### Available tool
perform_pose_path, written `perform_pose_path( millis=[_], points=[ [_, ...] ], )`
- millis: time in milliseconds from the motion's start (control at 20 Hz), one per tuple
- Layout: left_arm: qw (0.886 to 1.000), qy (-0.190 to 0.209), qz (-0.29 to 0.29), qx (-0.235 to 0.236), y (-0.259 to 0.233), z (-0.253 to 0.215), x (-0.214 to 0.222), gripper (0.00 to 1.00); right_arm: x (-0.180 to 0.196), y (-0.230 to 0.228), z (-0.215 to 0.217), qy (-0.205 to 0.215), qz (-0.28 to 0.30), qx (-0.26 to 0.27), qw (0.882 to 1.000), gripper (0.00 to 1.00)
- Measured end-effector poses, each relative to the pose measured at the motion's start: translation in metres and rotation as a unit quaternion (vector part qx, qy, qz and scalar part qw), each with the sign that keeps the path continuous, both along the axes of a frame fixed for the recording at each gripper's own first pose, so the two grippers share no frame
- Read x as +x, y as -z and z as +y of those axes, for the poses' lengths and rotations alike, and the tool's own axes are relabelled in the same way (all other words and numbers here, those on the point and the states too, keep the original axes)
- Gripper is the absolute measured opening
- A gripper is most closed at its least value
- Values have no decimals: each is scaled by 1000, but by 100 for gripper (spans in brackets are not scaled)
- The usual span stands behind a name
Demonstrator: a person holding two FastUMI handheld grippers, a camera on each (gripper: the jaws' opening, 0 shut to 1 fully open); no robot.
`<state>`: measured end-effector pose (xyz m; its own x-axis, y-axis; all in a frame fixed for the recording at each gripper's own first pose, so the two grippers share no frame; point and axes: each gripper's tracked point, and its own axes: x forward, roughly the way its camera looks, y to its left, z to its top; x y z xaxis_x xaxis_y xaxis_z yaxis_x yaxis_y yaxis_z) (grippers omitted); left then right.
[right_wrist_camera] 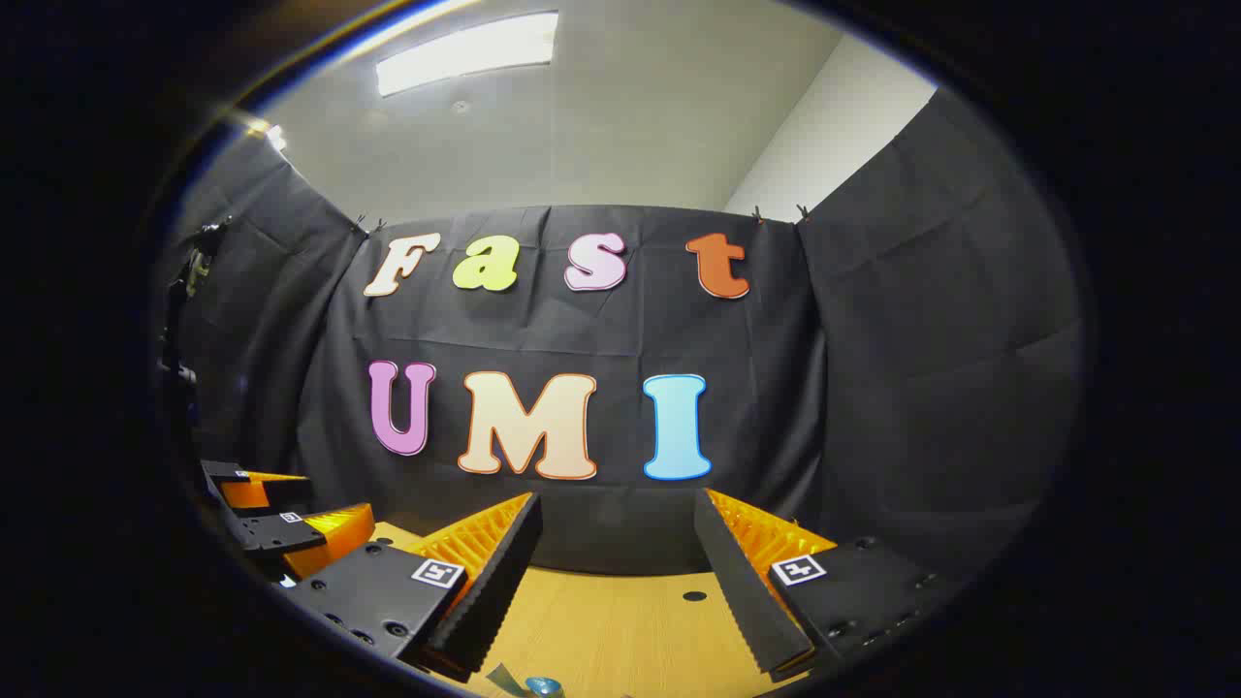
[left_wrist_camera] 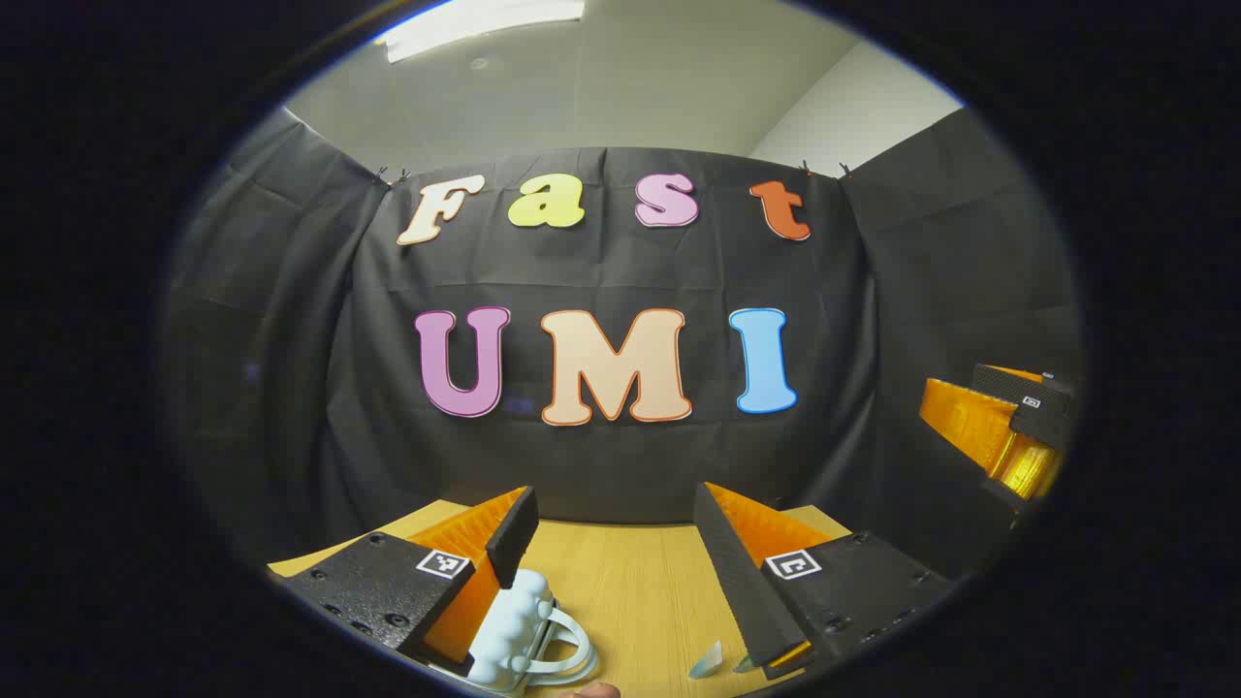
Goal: First open the suitcase, pack the skin care products into it, and then close the suitcase.
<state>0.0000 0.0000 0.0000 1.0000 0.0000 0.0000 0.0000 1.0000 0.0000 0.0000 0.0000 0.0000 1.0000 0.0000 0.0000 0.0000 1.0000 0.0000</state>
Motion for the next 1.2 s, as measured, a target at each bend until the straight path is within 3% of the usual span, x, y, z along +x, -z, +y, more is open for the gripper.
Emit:
perform_pose_path(
  millis=[400,650,900,1200],
  points=[
    [1000,-10,23,2,21,-6,14,94,18,17,-5,-22,5,3,1000,98],
    [995,-48,87,20,78,12,27,96,32,41,-12,-57,14,14,998,99],
    [975,-37,219,9,173,17,26,98,51,70,-31,-37,50,23,998,99],
    [940,-16,341,-12,256,24,21,96,61,105,-49,18,109,31,993,98]
  ],
)
